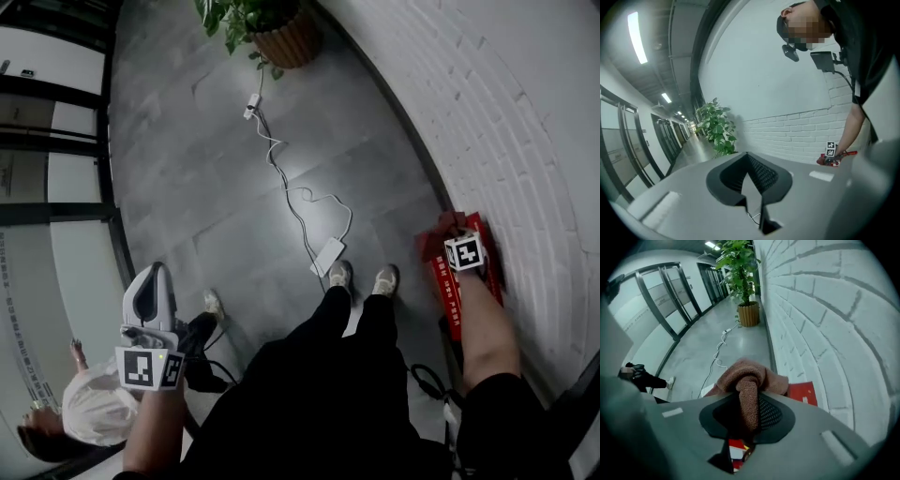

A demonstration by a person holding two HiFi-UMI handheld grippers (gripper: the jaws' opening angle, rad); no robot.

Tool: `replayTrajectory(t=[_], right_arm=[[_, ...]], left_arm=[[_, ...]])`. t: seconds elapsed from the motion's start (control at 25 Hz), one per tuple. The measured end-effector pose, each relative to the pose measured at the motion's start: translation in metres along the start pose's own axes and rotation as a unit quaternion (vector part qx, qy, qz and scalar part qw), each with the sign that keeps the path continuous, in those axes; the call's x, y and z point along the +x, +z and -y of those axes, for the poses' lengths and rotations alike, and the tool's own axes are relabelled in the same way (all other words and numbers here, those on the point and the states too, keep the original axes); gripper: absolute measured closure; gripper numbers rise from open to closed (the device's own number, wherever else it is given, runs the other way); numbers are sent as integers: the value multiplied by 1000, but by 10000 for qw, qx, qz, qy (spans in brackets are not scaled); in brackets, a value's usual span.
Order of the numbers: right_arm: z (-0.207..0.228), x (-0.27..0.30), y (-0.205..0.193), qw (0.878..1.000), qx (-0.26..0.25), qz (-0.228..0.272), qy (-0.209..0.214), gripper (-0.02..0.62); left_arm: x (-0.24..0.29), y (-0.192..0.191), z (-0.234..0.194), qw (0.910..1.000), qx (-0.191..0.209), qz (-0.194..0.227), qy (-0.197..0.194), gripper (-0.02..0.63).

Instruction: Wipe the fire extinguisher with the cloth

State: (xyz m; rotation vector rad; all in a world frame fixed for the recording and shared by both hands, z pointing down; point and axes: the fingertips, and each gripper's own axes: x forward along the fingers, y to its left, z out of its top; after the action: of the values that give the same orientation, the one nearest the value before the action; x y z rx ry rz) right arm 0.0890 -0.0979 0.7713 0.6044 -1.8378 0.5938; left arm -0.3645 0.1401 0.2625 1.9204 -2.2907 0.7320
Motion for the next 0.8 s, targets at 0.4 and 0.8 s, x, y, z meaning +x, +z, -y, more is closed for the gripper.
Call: replayTrajectory(t=[0.4,0.8], right_arm=[[-19,-85,-221,9908,1219,-445,-395,522],[-67,-146,-344,9629,2564,-541,-645,518]], left_arm=[[77,27,66,9908,-116,558,-1229,607],[122,55,129,9705,116,793,-2276,607]])
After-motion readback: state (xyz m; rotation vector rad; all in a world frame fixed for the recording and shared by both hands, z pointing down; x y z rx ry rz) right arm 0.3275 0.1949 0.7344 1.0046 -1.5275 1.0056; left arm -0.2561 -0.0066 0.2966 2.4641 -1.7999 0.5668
